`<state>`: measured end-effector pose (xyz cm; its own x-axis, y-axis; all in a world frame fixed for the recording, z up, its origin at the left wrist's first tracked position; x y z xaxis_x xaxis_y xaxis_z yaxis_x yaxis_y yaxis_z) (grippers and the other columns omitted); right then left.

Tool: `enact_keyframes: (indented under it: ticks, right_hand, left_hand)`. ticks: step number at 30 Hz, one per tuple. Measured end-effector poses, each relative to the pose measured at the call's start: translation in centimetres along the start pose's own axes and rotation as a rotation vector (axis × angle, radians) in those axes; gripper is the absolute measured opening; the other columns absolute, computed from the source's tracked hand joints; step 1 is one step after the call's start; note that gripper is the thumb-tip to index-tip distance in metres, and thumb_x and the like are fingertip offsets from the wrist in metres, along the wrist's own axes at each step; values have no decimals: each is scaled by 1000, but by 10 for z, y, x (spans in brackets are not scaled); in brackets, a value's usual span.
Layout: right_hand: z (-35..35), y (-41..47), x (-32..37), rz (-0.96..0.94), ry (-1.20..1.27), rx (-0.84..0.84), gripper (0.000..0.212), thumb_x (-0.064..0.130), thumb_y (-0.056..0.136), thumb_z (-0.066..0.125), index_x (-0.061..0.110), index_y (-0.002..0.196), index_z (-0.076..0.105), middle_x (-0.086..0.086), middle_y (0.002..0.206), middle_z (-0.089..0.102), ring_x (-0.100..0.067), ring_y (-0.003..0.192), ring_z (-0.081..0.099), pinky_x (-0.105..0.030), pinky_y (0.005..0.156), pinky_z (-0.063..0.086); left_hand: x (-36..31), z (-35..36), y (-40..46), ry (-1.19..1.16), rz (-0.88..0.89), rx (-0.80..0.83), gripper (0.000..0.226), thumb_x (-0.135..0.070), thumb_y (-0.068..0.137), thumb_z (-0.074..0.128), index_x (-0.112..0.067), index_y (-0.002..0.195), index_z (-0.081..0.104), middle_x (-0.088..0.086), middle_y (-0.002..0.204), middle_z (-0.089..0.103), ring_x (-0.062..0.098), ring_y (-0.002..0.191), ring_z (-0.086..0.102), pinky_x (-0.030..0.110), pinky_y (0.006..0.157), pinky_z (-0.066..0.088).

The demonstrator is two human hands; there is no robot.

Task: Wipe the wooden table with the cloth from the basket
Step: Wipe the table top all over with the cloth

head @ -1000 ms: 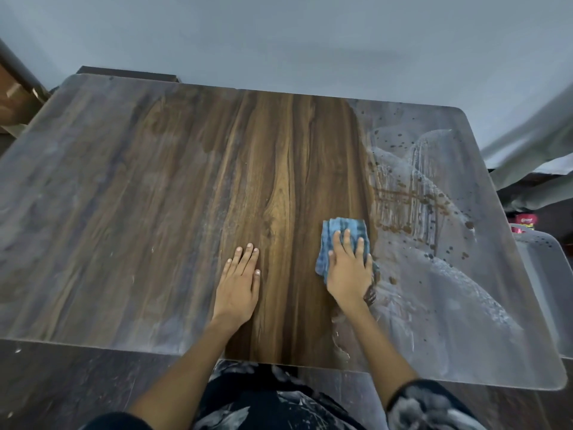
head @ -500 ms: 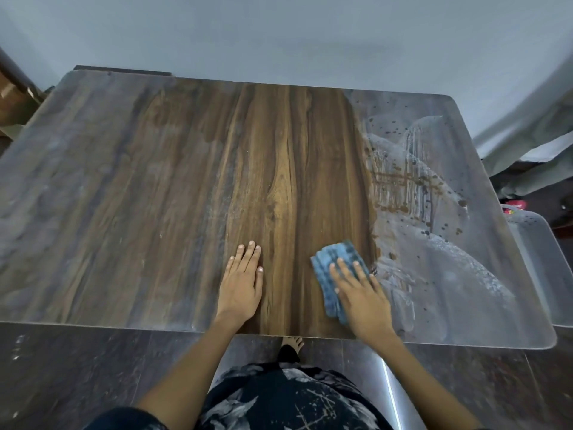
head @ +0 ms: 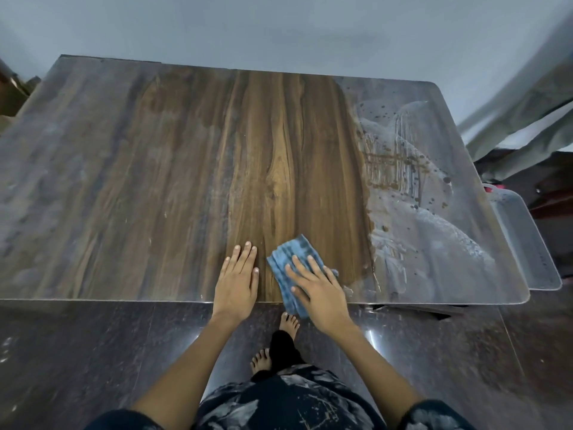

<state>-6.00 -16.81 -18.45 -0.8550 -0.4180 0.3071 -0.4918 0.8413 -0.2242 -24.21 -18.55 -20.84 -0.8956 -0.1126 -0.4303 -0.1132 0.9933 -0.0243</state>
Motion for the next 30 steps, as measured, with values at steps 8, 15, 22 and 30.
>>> enact_keyframes:
  ticks: [8,15,22,30]
  right_hand:
    - [-22,-22,-75,256,33,-58,49,51,97,22,40,145,21,18,153,11,-12,144,2,-38,116,11]
    - [-27,26,-27,292,96,-52,47,38,99,35,33,145,26,10,156,12,-20,145,2,-40,116,6]
    - [-2,-21,-25,-51,99,6,41,35,99,38,40,140,35,19,152,18,-1,138,-5,-32,116,4]
    - [-31,-30,-104,4,184,-2,37,41,98,41,50,133,40,32,144,18,6,138,1,-25,113,7]
  left_hand:
    - [-4,-1,-4,-13,-23,-2,57,-34,93,14,-12,144,26,-1,153,19,11,141,5,30,114,3]
    - [-24,-2,0,3,-190,17,49,-17,98,29,-14,146,20,-2,156,11,18,144,1,38,116,1]
    - [-44,1,10,20,-177,19,50,-15,97,33,-21,146,23,-3,156,11,23,144,-1,41,116,-2]
    - [-83,18,30,2,-85,84,45,-25,99,30,-25,144,27,-6,155,13,19,144,0,39,115,-3]
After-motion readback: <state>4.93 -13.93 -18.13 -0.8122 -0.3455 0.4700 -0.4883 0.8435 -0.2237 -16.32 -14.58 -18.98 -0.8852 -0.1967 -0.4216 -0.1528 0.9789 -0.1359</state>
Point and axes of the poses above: each hand's wrist, its own y-axis towards the middle knuckle, its own z-axis out of the palm, x = y × z, the point moved 3 cm from there along y, towards the middle knuckle
